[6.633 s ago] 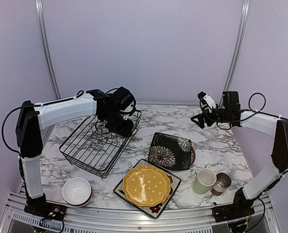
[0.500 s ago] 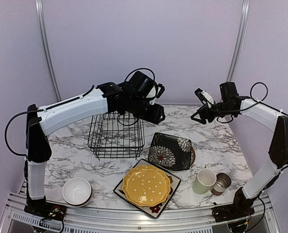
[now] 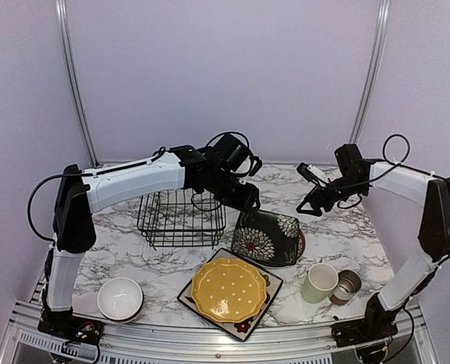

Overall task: Load the mixed dishes into the dish rack
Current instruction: Move the plate to the center of the board.

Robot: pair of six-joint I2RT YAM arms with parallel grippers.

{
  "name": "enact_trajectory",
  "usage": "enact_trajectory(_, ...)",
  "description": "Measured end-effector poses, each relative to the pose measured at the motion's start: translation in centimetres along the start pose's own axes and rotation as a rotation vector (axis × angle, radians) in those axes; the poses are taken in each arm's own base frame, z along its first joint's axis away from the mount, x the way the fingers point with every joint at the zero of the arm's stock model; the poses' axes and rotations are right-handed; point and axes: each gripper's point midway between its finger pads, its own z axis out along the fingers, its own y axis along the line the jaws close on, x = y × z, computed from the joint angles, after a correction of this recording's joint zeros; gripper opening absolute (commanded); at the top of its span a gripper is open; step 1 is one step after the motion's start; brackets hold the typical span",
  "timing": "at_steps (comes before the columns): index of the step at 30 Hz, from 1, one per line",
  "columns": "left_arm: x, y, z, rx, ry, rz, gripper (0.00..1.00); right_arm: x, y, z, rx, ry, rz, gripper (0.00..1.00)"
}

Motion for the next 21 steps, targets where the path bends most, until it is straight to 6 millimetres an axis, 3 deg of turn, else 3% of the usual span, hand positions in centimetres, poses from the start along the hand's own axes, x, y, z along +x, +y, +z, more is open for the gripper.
enact_trajectory(4,2.1,-2.2,-1.7,0.024,0.028,0.140,0.51,1.1,1.9,2.5,-0.046,0.072,-0.059,0.74)
enact_trajectory(9,6.2,-5.9,-5.7,0.085,0.061,0.263,0.49,2.4,4.1,5.0,-0.101,0.158,-0.120,0.74)
enact_trajectory(12,9.2,-6.2,-7.2,0.107,0.106,0.268,0.47,3.0,4.7,5.4,-0.115,0.186,-0.129,0.74)
enact_trajectory(17,13.4,-4.9,-5.8,0.081,0.202,0.238,0.46,3.4,4.9,5.3,-0.122,0.206,-0.124,0.74)
enact_trajectory(21,15.4,-4.2,-5.0,0.058,0.247,0.187,0.58,3.5,4.9,4.9,-0.110,0.211,-0.126,0.74)
